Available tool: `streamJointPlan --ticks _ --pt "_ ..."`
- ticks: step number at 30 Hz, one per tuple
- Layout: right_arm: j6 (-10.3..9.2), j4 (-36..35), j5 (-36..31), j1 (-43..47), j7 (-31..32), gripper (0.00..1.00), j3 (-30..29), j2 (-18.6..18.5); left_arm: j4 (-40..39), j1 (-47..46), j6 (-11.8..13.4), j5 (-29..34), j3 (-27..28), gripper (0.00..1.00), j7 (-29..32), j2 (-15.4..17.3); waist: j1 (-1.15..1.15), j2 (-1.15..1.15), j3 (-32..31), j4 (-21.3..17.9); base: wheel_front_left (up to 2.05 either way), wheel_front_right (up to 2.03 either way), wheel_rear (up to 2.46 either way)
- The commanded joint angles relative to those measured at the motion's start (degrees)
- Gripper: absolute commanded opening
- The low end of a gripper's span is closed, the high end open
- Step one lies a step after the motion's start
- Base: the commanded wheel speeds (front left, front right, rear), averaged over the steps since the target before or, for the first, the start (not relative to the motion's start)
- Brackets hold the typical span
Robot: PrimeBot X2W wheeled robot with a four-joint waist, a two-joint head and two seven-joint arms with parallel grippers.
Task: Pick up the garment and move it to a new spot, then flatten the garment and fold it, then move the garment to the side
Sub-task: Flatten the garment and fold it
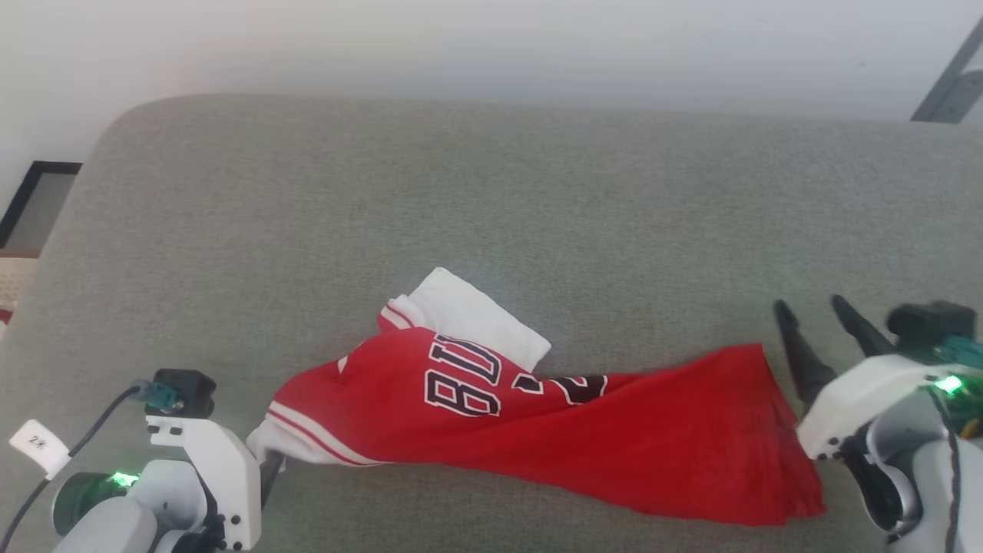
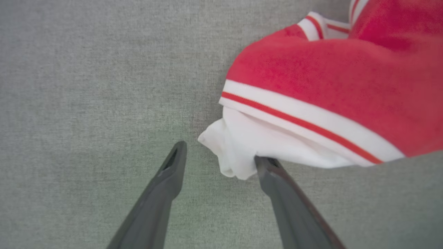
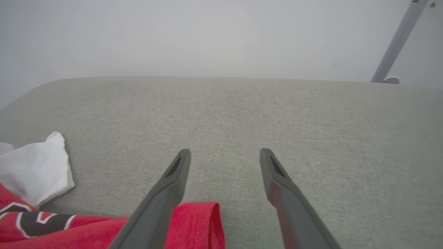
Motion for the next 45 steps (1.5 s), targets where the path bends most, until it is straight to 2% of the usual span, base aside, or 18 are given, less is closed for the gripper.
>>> streamJointPlan --ticks 1,10,18,26,31,35,41,42,43,45 --pt "0.00 -0.43 0.50 -0.70 0.20 1.00 0.62 -0.43 -0.28 0.68 0.28 -0.57 0.40 1.00 -0.58 0.04 0.00 0.00 -0.19 0.29 0.00 0.00 0.00" --pt "0.00 -0.25 5.68 -6.63 3.56 1.00 14.32 -4.40 -2.74 0.48 -0.56 1.62 2.24 1.00 -10.37 -0.77 0.00 0.00 -0.20 3.90 0.00 0.00 0.00" --pt "0.01 4.05 13.67 -15.20 7.63 1.00 26.88 -7.45 -1.06 -1.72 -2.61 4.79 1.90 1.00 -23.89 -5.21 0.00 0.00 0.74 9.78 0.00 0.00 0.00" --pt "0.00 10.04 20.43 -23.56 14.86 1.00 37.37 -9.87 3.19 -4.59 -4.59 6.78 0.84 1.00 -32.79 -9.25 0.00 0.00 2.25 15.45 0.00 0.00 0.00" --pt "0.01 14.34 22.55 -26.99 19.19 1.00 41.93 -10.12 5.68 -5.77 -5.39 7.10 0.50 1.00 -36.27 -10.99 0.00 0.00 3.21 17.32 0.00 0.00 0.00" --pt "-0.01 17.41 24.19 -29.03 22.04 1.00 45.25 -10.13 7.57 -6.77 -5.08 8.04 0.73 1.00 -39.21 -11.95 0.00 0.00 3.70 18.08 0.00 0.00 0.00" --pt "0.00 20.94 26.15 -30.76 23.07 0.99 49.87 -9.29 9.60 -6.66 -4.98 7.54 3.22 1.00 -41.61 -13.93 0.00 0.00 4.06 18.55 0.00 0.00 0.00" --pt "0.00 21.41 26.10 -31.18 22.79 0.32 50.76 -9.29 9.80 -6.54 -4.65 7.89 3.84 1.00 -41.82 -14.08 0.00 0.00 4.07 18.58 0.00 0.00 0.00" --pt "0.01 21.55 26.48 -31.44 22.53 0.00 51.76 -9.15 9.76 -6.44 -4.80 8.04 4.51 1.00 -41.97 -14.41 0.00 0.00 4.06 18.60 0.00 0.00 0.00" --pt "0.01 22.46 26.59 -32.31 21.78 0.00 53.22 -9.42 9.81 -5.96 -4.67 8.50 6.16 1.00 -42.13 -14.95 0.00 0.00 3.96 18.63 0.00 0.00 0.00"
